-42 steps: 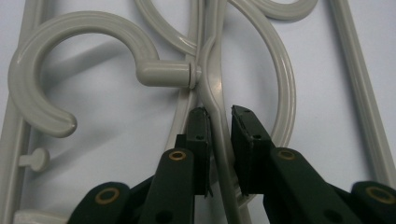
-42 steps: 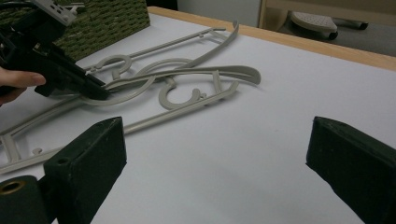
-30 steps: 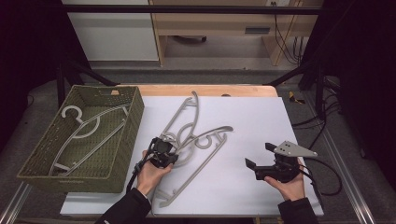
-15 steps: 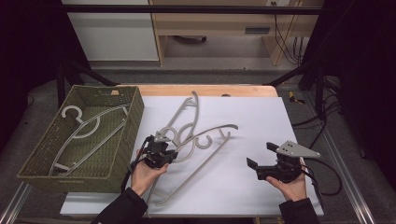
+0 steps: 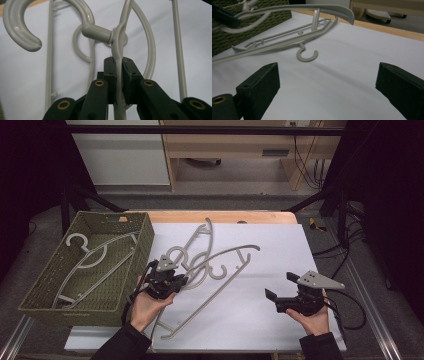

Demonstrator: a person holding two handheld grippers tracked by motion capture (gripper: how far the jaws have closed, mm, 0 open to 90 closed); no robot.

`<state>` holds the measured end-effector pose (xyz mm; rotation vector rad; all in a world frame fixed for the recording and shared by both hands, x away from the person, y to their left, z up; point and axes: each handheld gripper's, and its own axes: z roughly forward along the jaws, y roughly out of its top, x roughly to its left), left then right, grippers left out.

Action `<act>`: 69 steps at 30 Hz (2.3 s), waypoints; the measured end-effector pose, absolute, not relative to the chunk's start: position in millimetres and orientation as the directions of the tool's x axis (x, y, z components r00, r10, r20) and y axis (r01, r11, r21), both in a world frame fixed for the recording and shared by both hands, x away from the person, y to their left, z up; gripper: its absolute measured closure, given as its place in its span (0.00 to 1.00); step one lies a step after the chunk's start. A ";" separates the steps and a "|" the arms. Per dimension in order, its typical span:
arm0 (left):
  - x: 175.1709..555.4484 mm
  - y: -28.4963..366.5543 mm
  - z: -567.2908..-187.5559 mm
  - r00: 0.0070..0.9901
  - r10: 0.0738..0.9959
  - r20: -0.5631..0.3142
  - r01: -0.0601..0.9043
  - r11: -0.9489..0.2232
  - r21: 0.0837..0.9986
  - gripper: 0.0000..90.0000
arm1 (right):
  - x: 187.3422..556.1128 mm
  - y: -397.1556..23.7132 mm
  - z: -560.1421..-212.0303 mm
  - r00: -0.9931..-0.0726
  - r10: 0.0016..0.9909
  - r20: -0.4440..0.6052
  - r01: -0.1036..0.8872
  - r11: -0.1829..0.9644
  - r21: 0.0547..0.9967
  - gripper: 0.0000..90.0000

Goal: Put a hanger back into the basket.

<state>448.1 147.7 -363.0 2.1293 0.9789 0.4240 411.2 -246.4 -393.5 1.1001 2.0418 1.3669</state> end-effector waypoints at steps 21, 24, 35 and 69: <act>450.6 186.3 -279.6 0.689 0.720 0.084 0.431 -0.499 0.752 0.92 | 411.1 -247.2 -393.0 -0.579 0.813 0.064 0.367 0.190 0.910 0.05; 453.3 195.4 -272.0 0.684 0.725 0.086 0.435 -0.500 0.749 0.92 | 411.2 -246.8 -393.3 -0.579 0.813 0.067 0.370 0.188 0.910 0.05; 468.3 237.0 -258.9 0.651 0.754 0.085 0.459 -0.481 0.747 0.92 | 411.4 -246.6 -393.4 -0.579 0.812 0.070 0.372 0.188 0.909 0.05; 508.9 353.3 -262.4 0.544 0.828 0.139 0.495 -0.450 0.743 0.92 | 414.7 -244.0 -397.2 -0.577 0.815 0.054 0.381 0.210 0.900 0.05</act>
